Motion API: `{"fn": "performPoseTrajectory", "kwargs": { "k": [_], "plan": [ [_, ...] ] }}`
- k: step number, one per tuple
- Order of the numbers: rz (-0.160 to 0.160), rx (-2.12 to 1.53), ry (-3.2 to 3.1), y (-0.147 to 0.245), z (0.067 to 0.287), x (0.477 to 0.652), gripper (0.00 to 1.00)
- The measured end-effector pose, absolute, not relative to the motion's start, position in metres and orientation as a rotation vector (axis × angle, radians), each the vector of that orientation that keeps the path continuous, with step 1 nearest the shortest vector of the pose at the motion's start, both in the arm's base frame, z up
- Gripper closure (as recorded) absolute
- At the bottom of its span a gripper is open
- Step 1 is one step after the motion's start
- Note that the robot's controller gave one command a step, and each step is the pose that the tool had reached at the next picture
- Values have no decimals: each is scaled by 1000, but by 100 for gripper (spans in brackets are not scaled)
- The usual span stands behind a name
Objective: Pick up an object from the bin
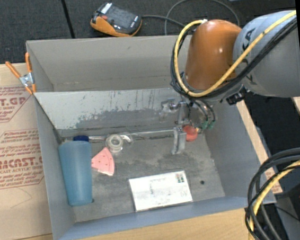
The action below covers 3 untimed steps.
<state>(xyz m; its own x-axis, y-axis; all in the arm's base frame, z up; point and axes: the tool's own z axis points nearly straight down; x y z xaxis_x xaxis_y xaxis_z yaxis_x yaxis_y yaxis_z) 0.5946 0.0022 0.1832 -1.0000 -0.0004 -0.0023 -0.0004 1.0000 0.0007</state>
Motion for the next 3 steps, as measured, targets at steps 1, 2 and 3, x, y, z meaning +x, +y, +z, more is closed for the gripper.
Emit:
{"fn": "performPoseTrajectory", "kwargs": {
  "k": [1,2,3],
  "plan": [
    [1,-17,3136,2,141,570,0],
    [1,-46,3150,10,116,539,0],
    [1,-68,3124,16,124,527,0]
  ]
}}
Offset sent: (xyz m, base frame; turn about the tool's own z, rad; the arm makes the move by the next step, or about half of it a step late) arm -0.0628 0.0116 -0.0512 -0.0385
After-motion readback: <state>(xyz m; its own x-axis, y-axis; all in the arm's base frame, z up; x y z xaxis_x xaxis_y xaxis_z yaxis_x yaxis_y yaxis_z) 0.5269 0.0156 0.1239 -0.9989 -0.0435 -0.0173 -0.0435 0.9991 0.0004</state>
